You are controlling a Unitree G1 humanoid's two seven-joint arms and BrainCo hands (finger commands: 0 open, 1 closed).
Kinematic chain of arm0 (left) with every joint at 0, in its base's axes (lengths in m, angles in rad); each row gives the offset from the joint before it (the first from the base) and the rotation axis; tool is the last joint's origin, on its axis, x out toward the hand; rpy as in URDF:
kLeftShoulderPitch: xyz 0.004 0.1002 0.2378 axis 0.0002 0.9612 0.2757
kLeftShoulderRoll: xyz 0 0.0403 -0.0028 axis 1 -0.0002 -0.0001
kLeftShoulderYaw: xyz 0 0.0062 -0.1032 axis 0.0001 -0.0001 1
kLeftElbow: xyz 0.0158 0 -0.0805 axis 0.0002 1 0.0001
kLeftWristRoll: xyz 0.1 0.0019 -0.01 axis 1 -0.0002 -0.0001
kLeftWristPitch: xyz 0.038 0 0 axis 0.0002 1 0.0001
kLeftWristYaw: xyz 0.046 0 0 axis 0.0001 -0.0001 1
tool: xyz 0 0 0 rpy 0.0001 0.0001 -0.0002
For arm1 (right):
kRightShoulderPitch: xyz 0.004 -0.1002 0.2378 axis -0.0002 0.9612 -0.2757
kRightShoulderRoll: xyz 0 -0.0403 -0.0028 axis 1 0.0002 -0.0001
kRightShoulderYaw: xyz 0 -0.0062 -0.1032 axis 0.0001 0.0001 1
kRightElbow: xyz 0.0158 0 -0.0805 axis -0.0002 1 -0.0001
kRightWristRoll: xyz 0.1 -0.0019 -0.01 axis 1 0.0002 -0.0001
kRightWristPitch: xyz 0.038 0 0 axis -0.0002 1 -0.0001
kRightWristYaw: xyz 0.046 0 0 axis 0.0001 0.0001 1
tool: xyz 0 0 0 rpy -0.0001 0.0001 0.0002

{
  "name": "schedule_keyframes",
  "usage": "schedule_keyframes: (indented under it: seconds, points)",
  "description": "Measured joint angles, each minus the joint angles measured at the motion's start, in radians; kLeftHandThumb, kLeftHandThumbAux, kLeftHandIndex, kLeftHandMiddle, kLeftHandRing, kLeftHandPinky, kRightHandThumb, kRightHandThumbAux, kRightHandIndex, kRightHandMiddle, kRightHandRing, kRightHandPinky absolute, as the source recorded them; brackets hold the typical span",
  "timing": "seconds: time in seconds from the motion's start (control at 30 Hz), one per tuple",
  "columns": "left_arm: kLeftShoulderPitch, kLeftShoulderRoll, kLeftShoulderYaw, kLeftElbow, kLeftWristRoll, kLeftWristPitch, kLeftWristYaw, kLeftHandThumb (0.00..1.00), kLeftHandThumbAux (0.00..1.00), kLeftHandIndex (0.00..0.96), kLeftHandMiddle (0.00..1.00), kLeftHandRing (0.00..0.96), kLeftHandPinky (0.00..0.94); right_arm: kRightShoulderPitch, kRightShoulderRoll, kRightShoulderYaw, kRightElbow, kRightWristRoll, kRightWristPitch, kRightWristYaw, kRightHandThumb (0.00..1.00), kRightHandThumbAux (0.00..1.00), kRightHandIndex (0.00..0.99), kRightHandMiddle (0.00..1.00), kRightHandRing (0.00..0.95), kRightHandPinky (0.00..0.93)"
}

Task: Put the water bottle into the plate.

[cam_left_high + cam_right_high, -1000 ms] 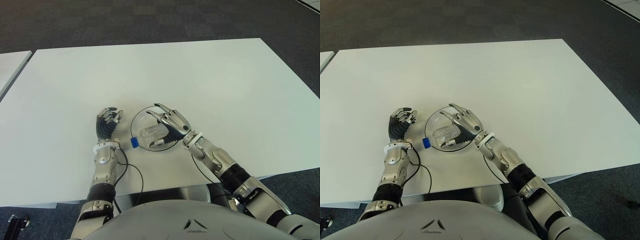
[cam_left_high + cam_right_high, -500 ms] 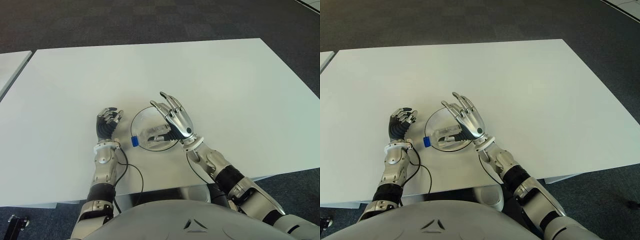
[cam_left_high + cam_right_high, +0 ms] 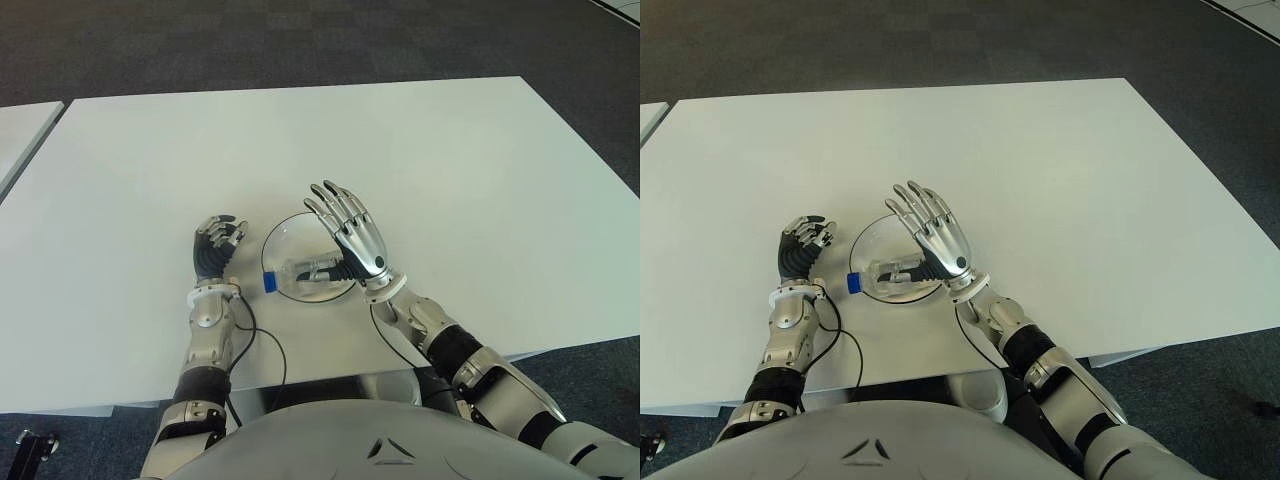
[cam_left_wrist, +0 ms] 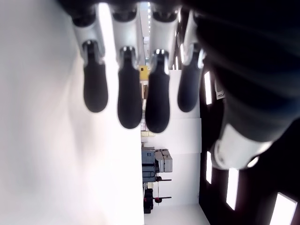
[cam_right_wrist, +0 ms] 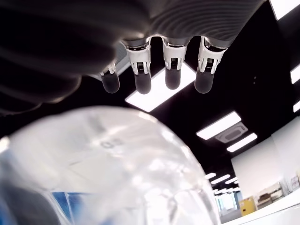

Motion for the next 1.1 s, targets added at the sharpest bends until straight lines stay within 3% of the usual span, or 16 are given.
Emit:
schedule_keyframes:
  seconds: [0.37,0.67,0.9,1.1]
  points:
    - [0.0,-0.001,0.002,0.0,-0.001,0.0,0.003,0.705,0.714,0.432,0.586,0.565,0.541,-0.02,0.006,0.01,0.047,0.002,-0.003,-0.065,0.099,0.266,0.0,0.0,0.0,0.0]
    - [0.0,-0.001,0.002,0.0,-0.001,0.0,0.003,0.706,0.714,0.432,0.599,0.581,0.567,-0.03,0.025,-0.016,0.098,0.051,-0.042,-0.128,0.038,0.388,0.0,0.0,0.0,0.0]
    - [0.0,-0.004,0.003,-0.002,-0.003,0.001,0.003,0.706,0.714,0.432,0.6,0.584,0.569,-0.021,0.043,-0.125,0.116,0.307,-0.22,-0.005,0.047,0.537,0.0,0.0,0.0,0.0]
    - [0.001,-0.008,0.006,-0.008,-0.017,0.003,0.003,0.706,0.714,0.433,0.601,0.586,0.568,0.015,0.045,-0.235,0.114,0.461,-0.243,0.121,0.068,0.657,0.0,0.0,0.0,0.0]
